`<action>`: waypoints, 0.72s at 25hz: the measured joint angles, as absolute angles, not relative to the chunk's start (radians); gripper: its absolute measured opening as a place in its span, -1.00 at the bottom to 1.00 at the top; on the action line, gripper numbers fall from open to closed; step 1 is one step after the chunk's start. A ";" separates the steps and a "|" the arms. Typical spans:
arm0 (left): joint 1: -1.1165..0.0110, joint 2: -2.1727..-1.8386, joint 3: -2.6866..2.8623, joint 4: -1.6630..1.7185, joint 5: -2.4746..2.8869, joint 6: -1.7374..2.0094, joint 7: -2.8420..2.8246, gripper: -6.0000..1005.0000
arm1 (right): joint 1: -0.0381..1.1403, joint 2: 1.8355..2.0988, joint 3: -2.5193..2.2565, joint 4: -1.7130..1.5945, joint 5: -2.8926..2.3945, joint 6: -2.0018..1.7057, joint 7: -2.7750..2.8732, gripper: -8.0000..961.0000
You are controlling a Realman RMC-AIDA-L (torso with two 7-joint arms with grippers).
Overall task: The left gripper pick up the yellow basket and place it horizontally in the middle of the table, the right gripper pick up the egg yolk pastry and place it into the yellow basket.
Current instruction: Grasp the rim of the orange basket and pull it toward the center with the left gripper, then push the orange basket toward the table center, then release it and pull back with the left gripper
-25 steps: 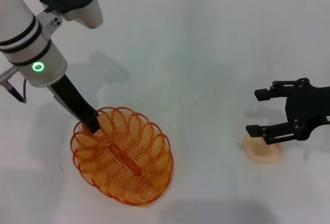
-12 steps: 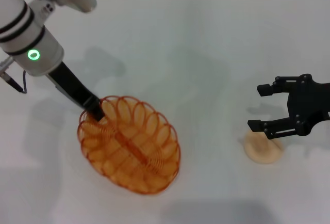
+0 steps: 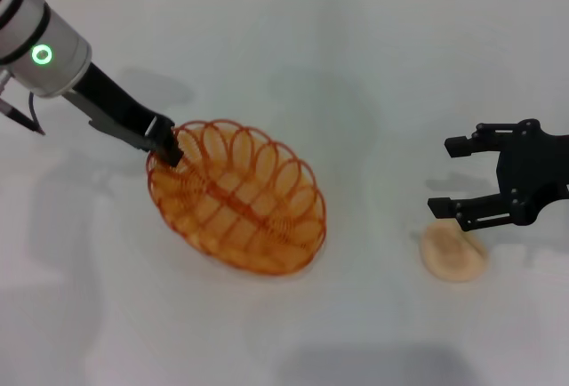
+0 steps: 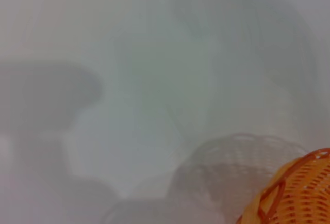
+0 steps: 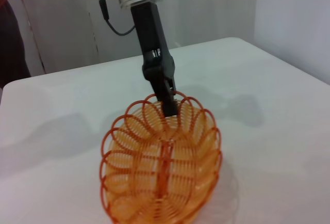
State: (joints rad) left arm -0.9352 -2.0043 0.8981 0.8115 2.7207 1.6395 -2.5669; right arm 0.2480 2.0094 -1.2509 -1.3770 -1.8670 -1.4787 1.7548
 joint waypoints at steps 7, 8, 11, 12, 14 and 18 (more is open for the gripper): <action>-0.941 -2.005 0.832 0.804 2.690 1.636 -2.632 -0.82 | 0.250 2.009 -1.247 -1.385 -1.866 -1.481 1.756 0.75; -0.937 -2.004 0.820 0.802 2.679 1.633 -2.650 -0.82 | 0.251 2.008 -1.247 -1.385 -1.866 -1.482 1.756 0.75; -0.932 -2.003 0.782 0.792 2.667 1.628 -2.692 -0.82 | 0.256 2.008 -1.247 -1.386 -1.866 -1.487 1.756 0.75; -0.931 -2.004 0.770 0.783 2.665 1.627 -2.705 -0.82 | 0.258 2.008 -1.247 -1.386 -1.866 -1.489 1.756 0.75; -0.927 -2.005 0.750 0.761 2.664 1.625 -2.725 -0.82 | 0.261 2.008 -1.249 -1.386 -1.866 -1.490 1.756 0.75; -0.921 -2.004 0.747 0.729 2.678 1.629 -2.755 -0.82 | 0.270 2.008 -1.254 -1.388 -1.866 -1.501 1.756 0.75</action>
